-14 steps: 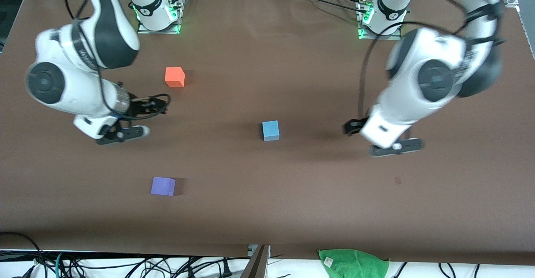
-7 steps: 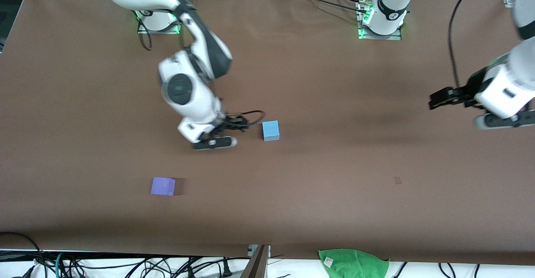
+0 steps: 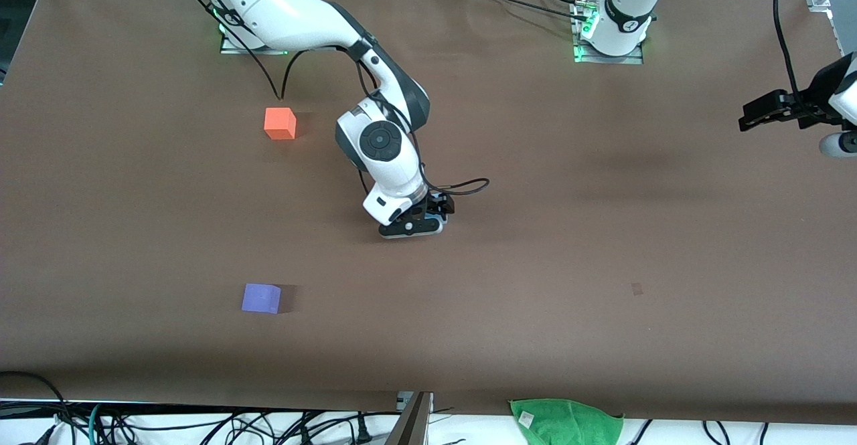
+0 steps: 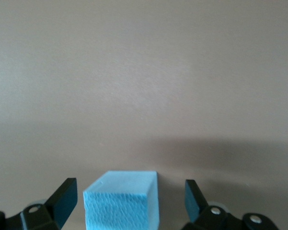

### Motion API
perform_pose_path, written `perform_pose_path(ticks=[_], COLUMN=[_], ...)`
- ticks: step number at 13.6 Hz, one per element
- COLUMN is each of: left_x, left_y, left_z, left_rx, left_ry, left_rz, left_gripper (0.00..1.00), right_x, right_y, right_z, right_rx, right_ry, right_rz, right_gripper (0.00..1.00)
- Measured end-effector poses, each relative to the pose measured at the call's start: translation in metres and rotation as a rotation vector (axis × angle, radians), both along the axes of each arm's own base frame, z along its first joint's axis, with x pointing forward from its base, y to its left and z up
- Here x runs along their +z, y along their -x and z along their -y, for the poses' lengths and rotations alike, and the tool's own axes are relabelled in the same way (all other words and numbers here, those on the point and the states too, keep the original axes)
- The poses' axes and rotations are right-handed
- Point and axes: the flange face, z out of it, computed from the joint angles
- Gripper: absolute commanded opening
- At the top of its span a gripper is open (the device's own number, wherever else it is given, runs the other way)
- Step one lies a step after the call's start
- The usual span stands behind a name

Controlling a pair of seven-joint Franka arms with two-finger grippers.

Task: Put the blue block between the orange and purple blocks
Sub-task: 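Grasp the light-blue cube with the right gripper while the left gripper withdraws, then carry the light-blue cube with the right gripper toward the orange cube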

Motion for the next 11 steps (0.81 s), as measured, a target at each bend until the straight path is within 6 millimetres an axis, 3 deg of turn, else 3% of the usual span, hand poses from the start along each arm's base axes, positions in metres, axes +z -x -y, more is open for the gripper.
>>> perform_pose_path(ticks=[6, 8, 11], left_x=[-0.004, -0.003, -0.003], left_y=[0.0, 0.0, 0.0], left_z=[-0.004, -0.005, -0.006], left_rx=[-0.004, -0.003, -0.002], left_ry=[-0.039, -0.042, -0.043], left_rz=[-0.007, -0.006, -0.004], left_gripper=[1.0, 1.0, 1.0], right_x=[-0.014, -0.018, -0.027], right_y=[0.02, 0.027, 0.027], right_z=[-0.024, -0.03, -0.027], right_rx=[-0.012, -0.022, -0.031], right_ry=[0.033, 0.042, 0.054], right_rz=[0.017, 0.018, 0.011], right_gripper=[0.99, 0.84, 0.49])
